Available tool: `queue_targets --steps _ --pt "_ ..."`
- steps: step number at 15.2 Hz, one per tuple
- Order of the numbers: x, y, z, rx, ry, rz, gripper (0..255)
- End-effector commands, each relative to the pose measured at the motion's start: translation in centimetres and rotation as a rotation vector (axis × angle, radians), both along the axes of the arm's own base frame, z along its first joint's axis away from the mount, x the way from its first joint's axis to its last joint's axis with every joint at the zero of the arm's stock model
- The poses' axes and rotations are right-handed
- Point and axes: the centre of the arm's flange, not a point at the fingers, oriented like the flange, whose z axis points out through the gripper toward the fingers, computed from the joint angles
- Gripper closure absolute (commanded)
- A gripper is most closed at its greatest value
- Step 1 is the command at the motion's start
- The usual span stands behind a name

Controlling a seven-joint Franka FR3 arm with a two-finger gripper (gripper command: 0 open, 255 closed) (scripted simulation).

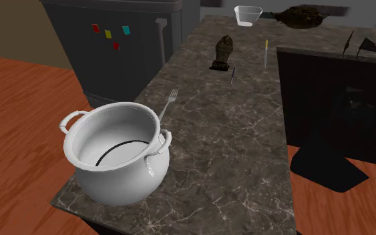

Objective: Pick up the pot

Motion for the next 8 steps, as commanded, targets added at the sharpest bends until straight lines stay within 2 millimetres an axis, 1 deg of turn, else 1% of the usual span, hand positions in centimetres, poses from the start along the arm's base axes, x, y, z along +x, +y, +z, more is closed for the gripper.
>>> queue_targets --steps 1,8 --pt "0.0 0.0 0.0 0.0 0.0 0.0 0" --pt "8.0 -0.1 -5.0 0.021 0.014 -0.009 0"
